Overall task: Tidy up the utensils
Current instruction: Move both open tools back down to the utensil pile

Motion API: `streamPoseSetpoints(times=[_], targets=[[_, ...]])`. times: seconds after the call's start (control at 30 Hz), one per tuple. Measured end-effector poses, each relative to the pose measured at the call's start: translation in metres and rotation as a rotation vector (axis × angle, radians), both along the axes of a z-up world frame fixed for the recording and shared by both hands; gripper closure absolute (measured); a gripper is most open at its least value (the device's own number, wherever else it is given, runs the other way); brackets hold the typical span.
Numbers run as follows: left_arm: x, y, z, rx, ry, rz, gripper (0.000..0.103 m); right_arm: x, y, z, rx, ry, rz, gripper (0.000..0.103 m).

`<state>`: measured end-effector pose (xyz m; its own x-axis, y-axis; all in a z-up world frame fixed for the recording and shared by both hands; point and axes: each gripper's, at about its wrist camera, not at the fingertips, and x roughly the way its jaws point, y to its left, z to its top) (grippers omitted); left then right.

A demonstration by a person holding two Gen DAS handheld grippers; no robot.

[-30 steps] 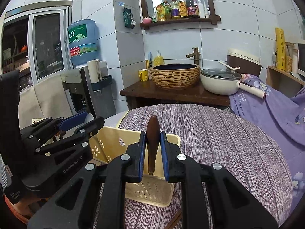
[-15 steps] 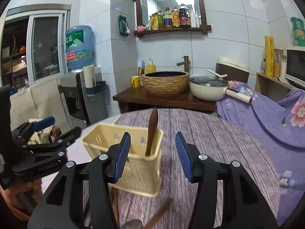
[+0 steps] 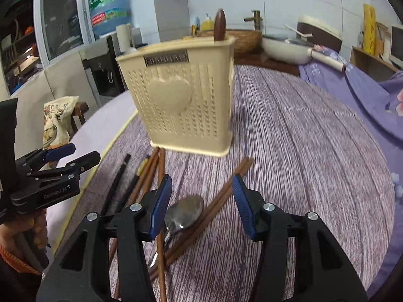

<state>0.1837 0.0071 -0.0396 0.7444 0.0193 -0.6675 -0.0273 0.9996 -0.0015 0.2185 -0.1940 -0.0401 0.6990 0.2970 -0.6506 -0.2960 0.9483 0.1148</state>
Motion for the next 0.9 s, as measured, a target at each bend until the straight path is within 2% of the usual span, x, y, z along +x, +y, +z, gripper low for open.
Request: streamPoseSetpoints(times=[0.07,0.13,0.23,0.53,0.9], targets=[[-0.001,-0.001,-0.008,-0.011,0.021,-0.009,0.038,0.000,-0.005,-0.009,-0.006,0.027,-0.036,0.055],[-0.002,-0.005,-0.012,-0.007,0.026,-0.017,0.039,0.002,-0.012,-0.017,-0.021,0.047,-0.079,0.060],[-0.002,-0.009,-0.015,-0.002,0.028,-0.023,0.039,0.013,-0.022,-0.023,-0.006,0.095,-0.122,0.062],[0.003,-0.017,-0.020,0.012,0.046,-0.029,0.040,0.028,-0.018,-0.040,0.007,0.168,-0.141,0.072],[0.014,-0.016,-0.024,0.009,0.100,-0.025,0.049,0.047,-0.020,-0.040,0.021,0.198,-0.176,0.074]])
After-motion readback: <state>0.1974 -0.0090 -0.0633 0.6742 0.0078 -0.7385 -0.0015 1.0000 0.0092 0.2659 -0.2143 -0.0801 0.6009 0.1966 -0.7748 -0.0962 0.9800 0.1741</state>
